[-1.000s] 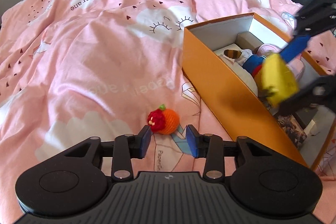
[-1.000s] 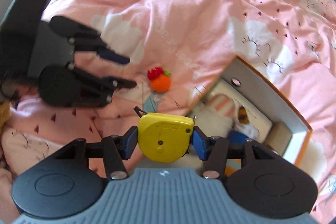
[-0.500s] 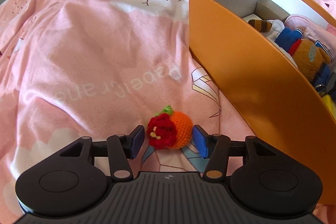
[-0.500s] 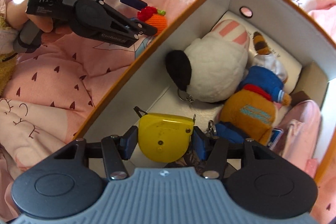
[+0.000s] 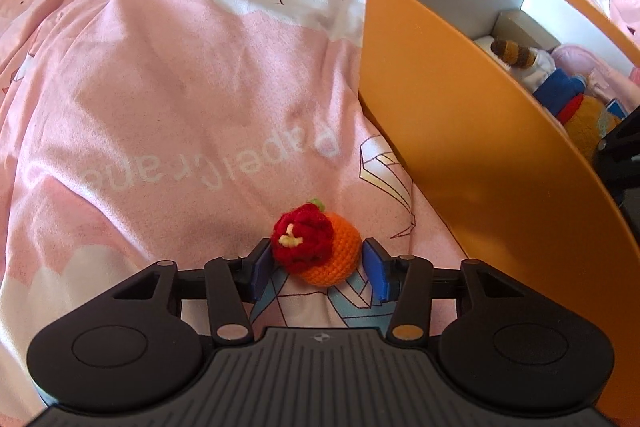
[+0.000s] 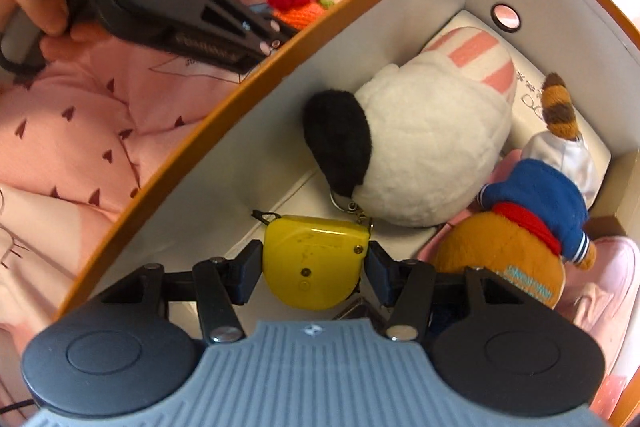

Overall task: Organize objects
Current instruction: 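Carry the tape measure into the box with the right tool while the left tool grasps the crochet fruit, then release the tape measure with the right tool while the left tool lowers the fruit into the box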

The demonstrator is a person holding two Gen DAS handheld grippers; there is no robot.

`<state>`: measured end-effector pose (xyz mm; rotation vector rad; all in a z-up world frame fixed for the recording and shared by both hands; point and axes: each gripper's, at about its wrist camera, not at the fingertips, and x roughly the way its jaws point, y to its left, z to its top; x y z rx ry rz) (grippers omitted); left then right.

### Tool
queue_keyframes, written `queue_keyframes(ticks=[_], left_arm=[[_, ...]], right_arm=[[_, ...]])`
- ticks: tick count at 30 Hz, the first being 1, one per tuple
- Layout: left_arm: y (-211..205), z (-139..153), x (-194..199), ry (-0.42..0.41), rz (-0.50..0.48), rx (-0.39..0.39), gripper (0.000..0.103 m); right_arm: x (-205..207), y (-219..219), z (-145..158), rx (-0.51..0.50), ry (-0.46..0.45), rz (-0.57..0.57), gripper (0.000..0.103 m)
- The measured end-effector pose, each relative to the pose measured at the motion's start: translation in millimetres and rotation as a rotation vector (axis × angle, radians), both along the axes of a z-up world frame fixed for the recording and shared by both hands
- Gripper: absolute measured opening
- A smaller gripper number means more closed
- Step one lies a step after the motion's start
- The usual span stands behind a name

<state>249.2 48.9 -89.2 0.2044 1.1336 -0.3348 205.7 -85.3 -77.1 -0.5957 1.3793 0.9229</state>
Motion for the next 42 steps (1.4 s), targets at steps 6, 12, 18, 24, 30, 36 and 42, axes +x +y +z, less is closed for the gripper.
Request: queue_keyframes(ticks=[6, 12, 18, 24, 30, 36, 42], left_arm=[[9, -2, 7, 0.047, 0.075, -0.049, 0.062], [16, -1, 3, 0.057, 0.126, -0.083, 0.054], [22, 27, -14, 0.019, 0.143, -0.159, 0.052], [2, 94, -48, -0.081, 0.020, -0.213, 0.052], [-66, 126, -70, -0.117, -0.213, -0.192, 0.052], [-117, 108, -84, 0.017, -0.323, -0.150, 0.052], [-143, 78, -78, 0.167, -0.312, -0.028, 0.052]], right_arm=[[-6, 6, -5, -0.004, -0.009, 0.043, 0.057], [-9, 1, 5, 0.016, -0.025, 0.032, 0.063], [-20, -10, 30, 0.063, -0.071, 0.008, 0.064], [-22, -47, 66, 0.142, -0.148, -0.119, 0.065], [-32, -92, 87, 0.223, -0.234, -0.336, 0.072], [-46, -125, 97, 0.344, -0.280, -0.500, 0.072], [-54, -154, 90, 0.378, -0.349, -0.652, 0.072]])
